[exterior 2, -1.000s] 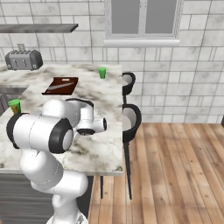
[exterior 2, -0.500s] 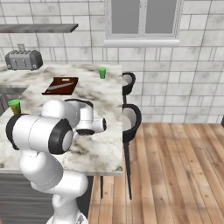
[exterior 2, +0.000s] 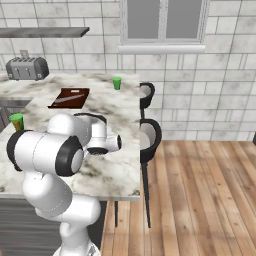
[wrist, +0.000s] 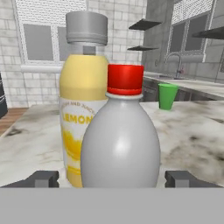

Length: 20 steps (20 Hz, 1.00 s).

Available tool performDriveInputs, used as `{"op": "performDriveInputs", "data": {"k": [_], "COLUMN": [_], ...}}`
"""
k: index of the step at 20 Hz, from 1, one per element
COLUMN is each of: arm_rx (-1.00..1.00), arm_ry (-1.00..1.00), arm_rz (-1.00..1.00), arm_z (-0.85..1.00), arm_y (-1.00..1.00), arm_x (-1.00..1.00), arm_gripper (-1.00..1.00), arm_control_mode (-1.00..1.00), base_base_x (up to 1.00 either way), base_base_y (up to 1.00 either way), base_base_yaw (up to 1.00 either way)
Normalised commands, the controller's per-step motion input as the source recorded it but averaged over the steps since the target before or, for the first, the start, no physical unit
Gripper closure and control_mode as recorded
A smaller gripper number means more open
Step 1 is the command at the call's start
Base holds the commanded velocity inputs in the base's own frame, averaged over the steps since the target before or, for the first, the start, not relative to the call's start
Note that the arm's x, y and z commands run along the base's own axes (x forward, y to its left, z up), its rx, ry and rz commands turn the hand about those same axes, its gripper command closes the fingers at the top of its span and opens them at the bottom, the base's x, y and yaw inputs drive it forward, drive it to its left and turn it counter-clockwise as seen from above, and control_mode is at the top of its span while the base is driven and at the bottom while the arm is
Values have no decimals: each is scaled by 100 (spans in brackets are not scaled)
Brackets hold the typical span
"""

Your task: Place the drinks on the dining counter in a tight cluster.

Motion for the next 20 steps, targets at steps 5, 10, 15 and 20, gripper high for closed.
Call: {"op": "performDriveInputs", "data": {"k": [5, 10, 15, 20], "arm_rx": [0, 0, 0, -16], "arm_ry": [0, 0, 7, 27], "arm_rz": [0, -1, -7, -23], "arm_z": [0, 9, 28, 51], "arm_y": [-8, -54, -66, -72], "arm_x": [0, 0, 0, 0], "arm_gripper": [-100, -100, -100, -100], "arm_control_mode": [-100, -100, -100, -100], "base_base_x": [0, 0, 0, 0], "base_base_y": [0, 0, 0, 0], "base_base_yaw": [0, 0, 0, 0]}}
